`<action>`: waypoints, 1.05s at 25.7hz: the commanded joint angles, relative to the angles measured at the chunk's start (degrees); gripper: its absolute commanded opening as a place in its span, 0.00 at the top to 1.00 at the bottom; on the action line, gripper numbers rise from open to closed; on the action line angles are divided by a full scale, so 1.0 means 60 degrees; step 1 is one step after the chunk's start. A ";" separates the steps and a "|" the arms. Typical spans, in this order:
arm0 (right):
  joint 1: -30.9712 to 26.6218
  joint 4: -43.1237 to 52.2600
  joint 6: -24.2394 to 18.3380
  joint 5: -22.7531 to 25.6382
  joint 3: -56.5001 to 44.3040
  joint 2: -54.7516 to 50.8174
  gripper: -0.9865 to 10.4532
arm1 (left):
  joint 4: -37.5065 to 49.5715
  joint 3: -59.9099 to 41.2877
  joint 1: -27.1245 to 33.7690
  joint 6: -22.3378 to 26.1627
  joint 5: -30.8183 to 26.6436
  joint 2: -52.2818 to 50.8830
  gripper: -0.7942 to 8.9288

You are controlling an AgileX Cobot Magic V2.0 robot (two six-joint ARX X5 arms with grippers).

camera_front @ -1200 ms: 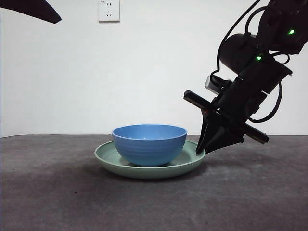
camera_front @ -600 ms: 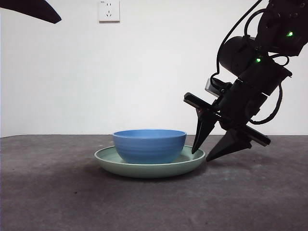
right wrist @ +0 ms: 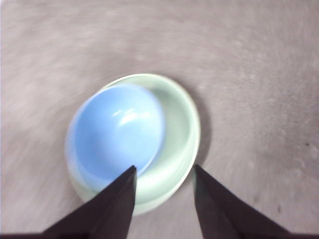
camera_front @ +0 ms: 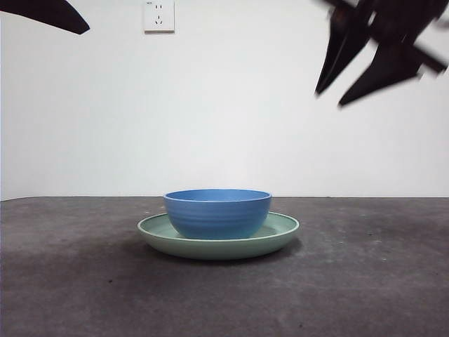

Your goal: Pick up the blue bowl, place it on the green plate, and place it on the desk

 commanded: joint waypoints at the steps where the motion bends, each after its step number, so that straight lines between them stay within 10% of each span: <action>1: 0.0262 -0.1086 -0.0816 -0.0066 0.0175 -0.0969 0.76 | 0.0106 0.0076 -0.0055 0.0015 0.0044 0.0044 0.66; 27: 0.2422 -0.4437 -0.1027 -0.0200 -0.0732 -0.4513 0.76 | 0.0015 0.0076 -0.0055 -0.0025 0.0044 0.0044 0.66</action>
